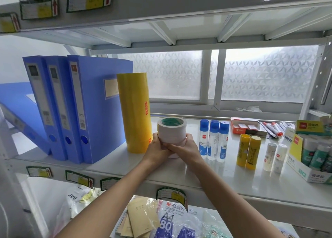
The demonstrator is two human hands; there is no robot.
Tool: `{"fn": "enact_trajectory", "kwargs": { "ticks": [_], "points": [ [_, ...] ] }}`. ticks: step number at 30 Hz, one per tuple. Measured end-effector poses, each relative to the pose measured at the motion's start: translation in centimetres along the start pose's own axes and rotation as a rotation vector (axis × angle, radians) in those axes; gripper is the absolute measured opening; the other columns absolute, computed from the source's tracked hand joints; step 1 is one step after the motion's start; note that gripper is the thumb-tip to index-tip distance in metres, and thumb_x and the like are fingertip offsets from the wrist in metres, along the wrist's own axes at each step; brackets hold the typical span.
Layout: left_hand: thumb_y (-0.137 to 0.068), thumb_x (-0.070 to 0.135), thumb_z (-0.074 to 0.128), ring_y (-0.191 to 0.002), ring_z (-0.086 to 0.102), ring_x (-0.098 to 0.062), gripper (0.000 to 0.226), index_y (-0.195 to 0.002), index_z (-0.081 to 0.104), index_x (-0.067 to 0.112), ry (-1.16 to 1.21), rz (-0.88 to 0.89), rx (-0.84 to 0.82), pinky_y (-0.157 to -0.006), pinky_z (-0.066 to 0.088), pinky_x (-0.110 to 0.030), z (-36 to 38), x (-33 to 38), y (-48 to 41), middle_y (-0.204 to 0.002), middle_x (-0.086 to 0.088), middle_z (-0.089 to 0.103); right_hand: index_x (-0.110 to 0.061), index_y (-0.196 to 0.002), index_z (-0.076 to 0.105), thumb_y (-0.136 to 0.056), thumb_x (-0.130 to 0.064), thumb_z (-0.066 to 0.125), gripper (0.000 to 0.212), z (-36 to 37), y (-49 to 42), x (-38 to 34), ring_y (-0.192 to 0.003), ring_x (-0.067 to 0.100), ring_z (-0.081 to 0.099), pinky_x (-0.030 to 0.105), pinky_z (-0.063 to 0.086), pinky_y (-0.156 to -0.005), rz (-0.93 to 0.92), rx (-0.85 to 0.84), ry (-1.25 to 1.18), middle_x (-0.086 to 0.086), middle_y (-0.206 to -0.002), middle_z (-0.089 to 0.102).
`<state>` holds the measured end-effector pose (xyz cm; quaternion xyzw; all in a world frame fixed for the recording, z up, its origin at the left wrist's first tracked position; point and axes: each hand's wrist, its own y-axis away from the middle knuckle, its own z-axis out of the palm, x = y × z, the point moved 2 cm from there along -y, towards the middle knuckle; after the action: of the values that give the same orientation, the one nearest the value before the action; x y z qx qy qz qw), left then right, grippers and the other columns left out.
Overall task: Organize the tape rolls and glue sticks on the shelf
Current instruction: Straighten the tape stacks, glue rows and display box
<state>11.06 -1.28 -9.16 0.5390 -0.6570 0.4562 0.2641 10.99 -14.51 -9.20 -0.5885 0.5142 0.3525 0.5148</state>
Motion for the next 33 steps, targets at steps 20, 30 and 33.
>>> {"fn": "enact_trajectory", "kwargs": {
  "ticks": [20,30,33],
  "points": [
    [-0.09,0.017,0.065,-0.112,0.055,-0.006,0.066,-0.144,0.027,0.02,0.253,0.171,0.015,-0.084,0.05,-0.009,-0.1,1.2,0.5,-0.124,0.007,0.053,-0.021,-0.132,0.041,-0.076,-0.039,0.077,0.069,-0.2,0.1,-1.5,-0.108,0.013,0.056,0.025,0.051,-0.089,-0.243,0.097,-0.051,-0.001,-0.119,0.056],
    [-0.088,0.019,0.067,-0.119,0.055,-0.014,0.067,-0.146,0.033,0.022,0.253,0.188,0.056,-0.092,0.052,-0.021,0.0,0.7,0.0,-0.133,0.001,0.055,-0.021,-0.133,0.044,-0.076,-0.04,0.077,0.069,0.1,-0.8,-0.9,-0.111,0.015,0.056,0.034,0.053,-0.094,-0.241,0.105,-0.095,0.002,-0.122,0.057],
    [-0.087,0.02,0.068,-0.118,0.056,-0.015,0.067,-0.145,0.034,0.021,0.246,0.178,0.057,-0.092,0.053,-0.026,-0.1,0.6,0.0,-0.132,0.001,0.056,-0.023,-0.129,0.047,-0.072,-0.045,0.078,0.068,0.2,-1.0,-0.8,-0.109,0.015,0.058,0.036,0.053,-0.093,-0.227,0.103,-0.109,0.002,-0.12,0.058]
  ]
}}
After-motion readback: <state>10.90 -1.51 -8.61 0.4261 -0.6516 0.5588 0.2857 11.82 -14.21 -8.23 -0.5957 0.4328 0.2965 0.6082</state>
